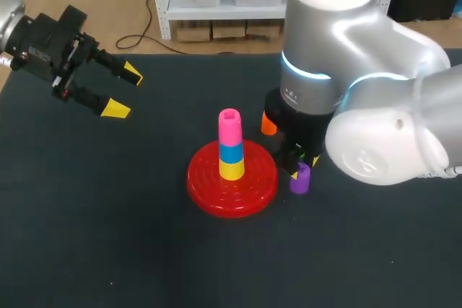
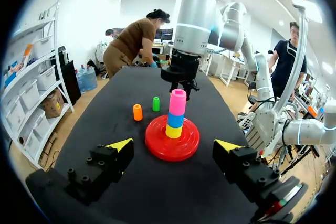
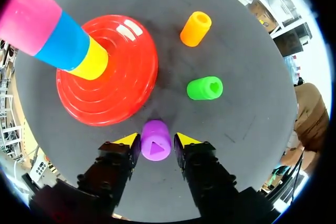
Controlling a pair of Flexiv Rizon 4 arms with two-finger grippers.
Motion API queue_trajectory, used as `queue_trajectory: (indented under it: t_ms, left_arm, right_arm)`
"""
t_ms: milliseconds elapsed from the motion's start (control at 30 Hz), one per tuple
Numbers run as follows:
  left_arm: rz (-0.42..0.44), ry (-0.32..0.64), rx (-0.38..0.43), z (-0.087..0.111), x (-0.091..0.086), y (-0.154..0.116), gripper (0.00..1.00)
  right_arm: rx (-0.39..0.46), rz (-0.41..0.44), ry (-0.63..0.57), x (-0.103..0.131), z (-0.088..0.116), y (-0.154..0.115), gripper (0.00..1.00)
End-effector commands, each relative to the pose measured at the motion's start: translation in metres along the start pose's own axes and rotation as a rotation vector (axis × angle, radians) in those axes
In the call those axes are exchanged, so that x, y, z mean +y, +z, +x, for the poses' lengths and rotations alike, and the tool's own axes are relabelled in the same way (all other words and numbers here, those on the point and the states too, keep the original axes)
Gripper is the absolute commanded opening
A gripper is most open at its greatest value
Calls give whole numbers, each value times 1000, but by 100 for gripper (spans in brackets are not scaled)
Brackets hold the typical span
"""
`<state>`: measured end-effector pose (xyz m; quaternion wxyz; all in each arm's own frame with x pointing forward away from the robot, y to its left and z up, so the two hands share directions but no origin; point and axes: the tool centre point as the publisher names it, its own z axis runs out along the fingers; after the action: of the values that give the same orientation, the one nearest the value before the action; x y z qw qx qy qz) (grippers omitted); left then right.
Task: Pick up and stack the cylinders on the red base in this order: pink,purple,orange,green
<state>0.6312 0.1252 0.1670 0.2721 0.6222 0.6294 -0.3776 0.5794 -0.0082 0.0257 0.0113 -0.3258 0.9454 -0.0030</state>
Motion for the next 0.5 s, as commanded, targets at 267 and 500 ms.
queue_trajectory:
  t_ms: [267,500]
  left_arm:
    - [2,2,-1,1,1,0,100]
    - [2,2,-1,1,1,0,100]
  right_arm:
    - [5,-8,-5,3,4,-2,0]
    - [14,0,2,4,0,-20,0]
